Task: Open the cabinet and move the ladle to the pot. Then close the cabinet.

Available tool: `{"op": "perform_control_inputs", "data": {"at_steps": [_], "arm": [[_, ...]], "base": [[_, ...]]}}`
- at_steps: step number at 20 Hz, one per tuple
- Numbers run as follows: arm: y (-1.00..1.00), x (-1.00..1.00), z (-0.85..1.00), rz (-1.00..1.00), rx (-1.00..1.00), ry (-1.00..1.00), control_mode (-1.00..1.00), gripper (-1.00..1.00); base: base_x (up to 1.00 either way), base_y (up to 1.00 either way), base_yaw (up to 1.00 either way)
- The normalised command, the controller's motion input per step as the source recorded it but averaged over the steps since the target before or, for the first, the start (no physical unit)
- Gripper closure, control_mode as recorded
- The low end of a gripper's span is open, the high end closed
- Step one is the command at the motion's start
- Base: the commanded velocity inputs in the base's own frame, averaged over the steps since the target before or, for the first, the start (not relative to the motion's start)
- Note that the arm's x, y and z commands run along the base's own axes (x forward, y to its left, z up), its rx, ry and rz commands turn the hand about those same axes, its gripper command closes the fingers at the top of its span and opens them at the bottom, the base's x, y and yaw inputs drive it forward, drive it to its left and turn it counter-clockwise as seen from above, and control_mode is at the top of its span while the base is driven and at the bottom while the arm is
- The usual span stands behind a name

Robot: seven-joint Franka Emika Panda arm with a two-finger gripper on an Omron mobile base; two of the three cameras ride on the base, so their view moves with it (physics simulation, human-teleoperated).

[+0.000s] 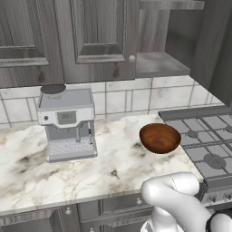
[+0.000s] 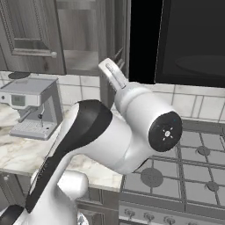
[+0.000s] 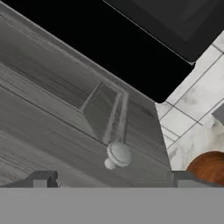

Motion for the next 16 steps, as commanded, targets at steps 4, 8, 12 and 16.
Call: {"op": "perform_control_inputs", "data": {"at_steps": [4, 8, 12, 16], "arm": [[-0.34, 0.90, -0.01, 0.05, 0.27, 0.00, -1.00, -1.00], [-0.19, 0.92, 0.00, 0.04, 0.23, 0.00, -1.00, -1.00], [0.00, 0.97, 0.00, 0.04, 0.17, 0.00, -1.00, -1.00], [0.01, 0.73, 0.01, 0.05, 0.12, 0.00, -1.00, -1.00]], "base": [[0.00, 0.00, 0.00], [0.00, 0.00, 0.00], [0.00, 0.00, 0.00], [0.00, 0.00, 0.00]]}}
